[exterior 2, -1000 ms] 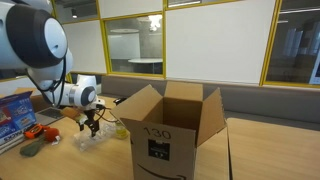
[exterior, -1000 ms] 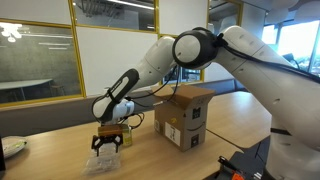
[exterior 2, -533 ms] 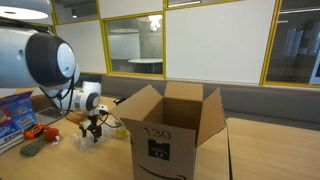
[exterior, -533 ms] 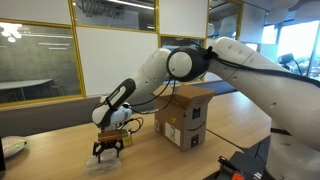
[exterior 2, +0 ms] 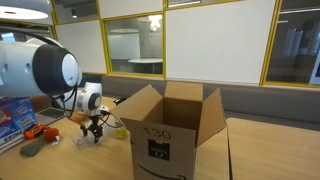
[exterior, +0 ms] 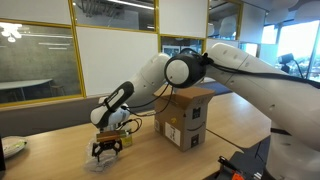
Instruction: Put the objects on the table in the box
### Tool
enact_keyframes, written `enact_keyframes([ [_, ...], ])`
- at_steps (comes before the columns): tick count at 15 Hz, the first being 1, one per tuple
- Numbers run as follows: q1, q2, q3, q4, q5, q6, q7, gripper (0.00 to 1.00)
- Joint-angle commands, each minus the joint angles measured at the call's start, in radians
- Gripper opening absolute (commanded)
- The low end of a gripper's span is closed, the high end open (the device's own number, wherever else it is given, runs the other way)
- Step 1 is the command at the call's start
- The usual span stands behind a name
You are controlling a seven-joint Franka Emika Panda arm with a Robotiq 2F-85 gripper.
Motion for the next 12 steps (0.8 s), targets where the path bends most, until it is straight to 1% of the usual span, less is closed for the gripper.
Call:
enact_keyframes([
  [1, 0.009, 0.048, -0.011, 0.082, 0.015, -0.041, 0.010, 0.71],
  [2, 0.009, 0.048, -0.012, 0.085, 0.015, -0.044, 0.011, 0.68],
  [3, 0.009, 0.049, -0.012, 0.090, 0.015, -0.046, 0.011, 0.62],
  [7, 0.008, 0.043, -0.014, 0.097, 0.016, -0.040, 0.017, 0.30],
  [9, 0.005, 0.028, -0.016, 0.083, 0.017, -0.028, 0.019, 0.16],
  [11, 0.004, 0.002, -0.021, 0.058, 0.014, -0.013, 0.024, 0.06],
  [12, 0.003, -0.015, -0.023, 0.044, 0.014, -0.004, 0.026, 0.04],
])
